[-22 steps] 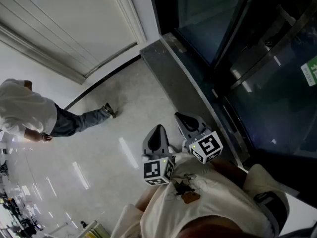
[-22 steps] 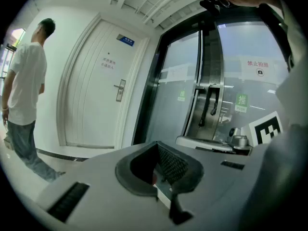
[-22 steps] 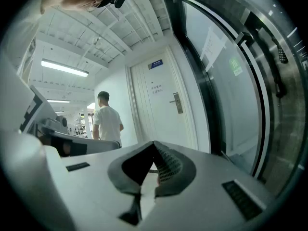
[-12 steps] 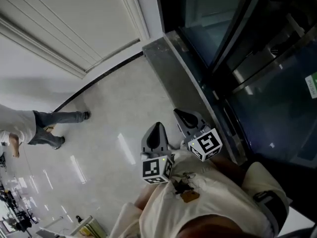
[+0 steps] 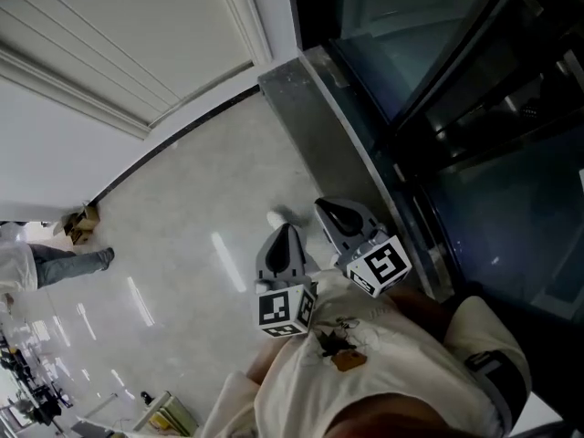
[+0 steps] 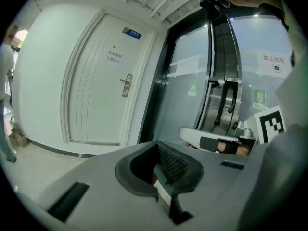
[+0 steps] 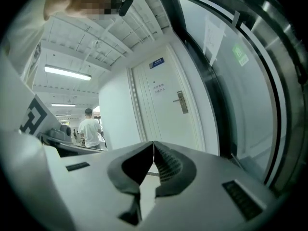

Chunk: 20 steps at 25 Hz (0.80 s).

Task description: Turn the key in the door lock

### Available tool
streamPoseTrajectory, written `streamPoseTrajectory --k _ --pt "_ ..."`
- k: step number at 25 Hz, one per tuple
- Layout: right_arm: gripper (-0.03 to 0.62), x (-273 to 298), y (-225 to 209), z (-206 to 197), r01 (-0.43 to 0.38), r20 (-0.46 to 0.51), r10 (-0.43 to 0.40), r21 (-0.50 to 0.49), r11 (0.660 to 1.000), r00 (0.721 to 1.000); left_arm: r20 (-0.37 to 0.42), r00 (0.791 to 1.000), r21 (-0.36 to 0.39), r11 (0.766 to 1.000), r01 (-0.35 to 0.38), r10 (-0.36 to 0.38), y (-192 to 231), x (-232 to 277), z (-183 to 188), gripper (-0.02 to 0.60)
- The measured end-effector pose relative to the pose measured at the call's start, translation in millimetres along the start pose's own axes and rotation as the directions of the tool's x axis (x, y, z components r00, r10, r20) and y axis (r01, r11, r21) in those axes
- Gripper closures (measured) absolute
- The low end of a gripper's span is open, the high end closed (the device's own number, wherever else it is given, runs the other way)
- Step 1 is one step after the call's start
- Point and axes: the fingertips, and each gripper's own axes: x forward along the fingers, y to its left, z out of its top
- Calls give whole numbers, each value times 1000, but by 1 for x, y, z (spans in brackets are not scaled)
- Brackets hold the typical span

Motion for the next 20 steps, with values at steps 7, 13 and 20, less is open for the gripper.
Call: streamPoseTrajectory --k 7,13,20 --pt "586 156 -43 -11 23 -34 -23 -24 999 999 10 1000 -23 1000 0 0 125 112 38 575" --pt "586 400 -103 22 86 -73 -89 -47 995 993 -51 997 -20 998 53 -54 293 270 135 575" --pt "586 602 -157 120 158 24 -157 -154 975 987 -10 996 -59 995 82 -83 420 381 258 575"
